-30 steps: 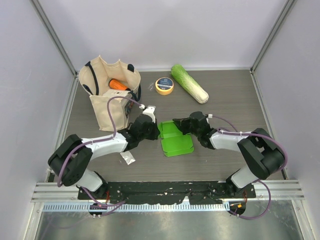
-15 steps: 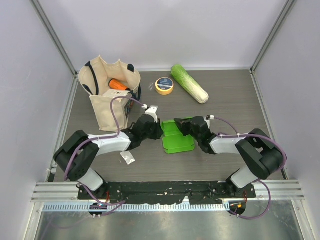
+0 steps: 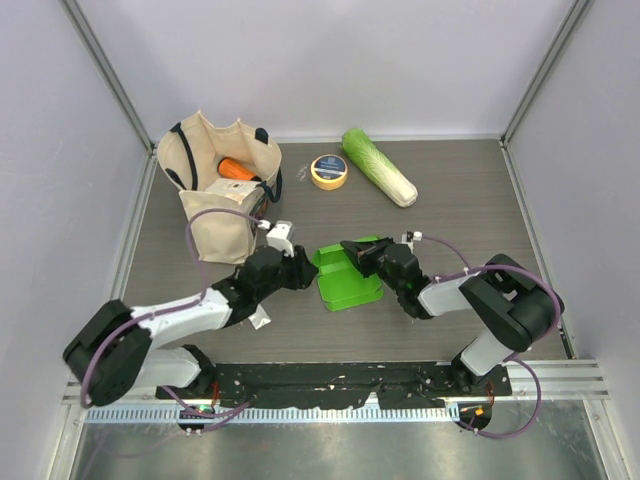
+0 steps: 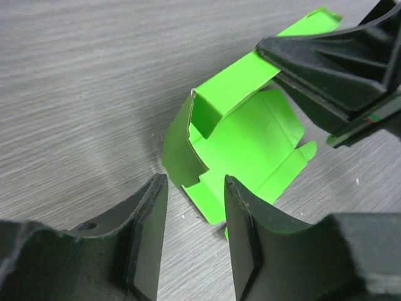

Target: Fold the paper box

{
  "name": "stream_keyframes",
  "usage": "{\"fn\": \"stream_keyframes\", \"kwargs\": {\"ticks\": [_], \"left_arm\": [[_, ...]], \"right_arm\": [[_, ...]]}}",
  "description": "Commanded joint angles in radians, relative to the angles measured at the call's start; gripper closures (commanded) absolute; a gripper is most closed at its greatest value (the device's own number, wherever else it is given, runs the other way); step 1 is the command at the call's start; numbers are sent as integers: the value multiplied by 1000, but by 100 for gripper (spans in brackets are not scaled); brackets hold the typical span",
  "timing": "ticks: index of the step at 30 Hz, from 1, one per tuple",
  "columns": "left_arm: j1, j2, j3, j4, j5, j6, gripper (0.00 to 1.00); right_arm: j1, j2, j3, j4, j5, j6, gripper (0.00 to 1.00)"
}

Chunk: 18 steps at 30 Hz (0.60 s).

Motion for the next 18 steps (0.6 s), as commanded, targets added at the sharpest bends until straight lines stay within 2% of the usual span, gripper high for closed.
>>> {"fn": "stream_keyframes", "kwargs": {"ticks": [1,4,7,12,18], "left_arm": [[5,-171,-52,18,-151,12,55],[8,-222,-78,-25,-237,9,55],[16,-156,-14,-83,-290,30,62],[17,17,109,-147,-227,126,72],[14,77,104,-15,-109,168,69]], "right_arm": [[3,-1,-4,80,-6,-36,99],[2,10,-1,79,-13,-36,99],[2,24,5,90,-20,-34,99],[2,33,14,93,-26,-31,99],[2,39,16,87,-32,-24,99]]}}
